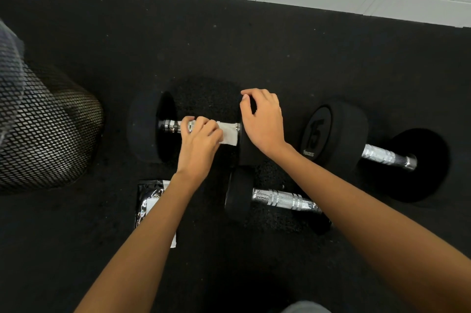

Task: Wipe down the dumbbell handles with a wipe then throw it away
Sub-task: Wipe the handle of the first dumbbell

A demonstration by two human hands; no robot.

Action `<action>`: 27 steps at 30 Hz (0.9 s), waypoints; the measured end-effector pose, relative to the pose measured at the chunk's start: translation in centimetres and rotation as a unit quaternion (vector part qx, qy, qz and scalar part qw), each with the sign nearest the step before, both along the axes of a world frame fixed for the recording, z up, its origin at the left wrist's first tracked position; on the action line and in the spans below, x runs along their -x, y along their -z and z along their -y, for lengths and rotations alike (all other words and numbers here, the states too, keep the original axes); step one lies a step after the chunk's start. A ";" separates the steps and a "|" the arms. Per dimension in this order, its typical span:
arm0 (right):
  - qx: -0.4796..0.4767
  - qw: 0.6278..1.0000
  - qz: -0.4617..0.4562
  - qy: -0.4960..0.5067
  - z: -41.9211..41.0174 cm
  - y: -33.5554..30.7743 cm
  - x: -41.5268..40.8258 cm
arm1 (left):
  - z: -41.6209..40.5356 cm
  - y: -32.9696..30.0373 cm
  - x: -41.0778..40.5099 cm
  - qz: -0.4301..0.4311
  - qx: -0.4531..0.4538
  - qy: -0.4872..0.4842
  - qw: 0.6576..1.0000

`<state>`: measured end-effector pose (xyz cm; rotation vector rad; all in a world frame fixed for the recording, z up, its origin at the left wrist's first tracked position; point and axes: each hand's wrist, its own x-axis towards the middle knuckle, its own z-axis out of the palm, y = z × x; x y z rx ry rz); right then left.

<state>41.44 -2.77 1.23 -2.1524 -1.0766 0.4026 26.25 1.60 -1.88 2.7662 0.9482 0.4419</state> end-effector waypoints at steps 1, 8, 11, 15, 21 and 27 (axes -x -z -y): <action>0.001 1.000 -0.001 0.000 0.0 0.0 0.0 | 0.2 0.0 -0.5 -0.012 -0.009 0.013 1.000; -0.003 1.000 -0.008 0.001 0.0 0.0 0.0 | 0.4 0.4 0.2 0.066 0.021 -0.006 0.998; -0.007 1.000 -0.013 0.008 -0.1 0.0 0.1 | 0.9 0.4 0.4 0.100 0.073 -0.026 0.992; -0.006 1.000 -0.012 0.007 0.0 0.1 0.0 | 1.2 0.1 -1.7 0.058 0.107 -0.042 0.992; -0.007 1.000 -0.008 0.006 -0.1 0.1 0.0 | -0.9 -1.5 -4.3 -0.074 0.227 -0.075 0.968; -0.005 1.000 -0.012 0.003 -0.1 0.1 -0.1 | -3.3 -2.1 -4.4 -0.185 0.264 -0.082 0.943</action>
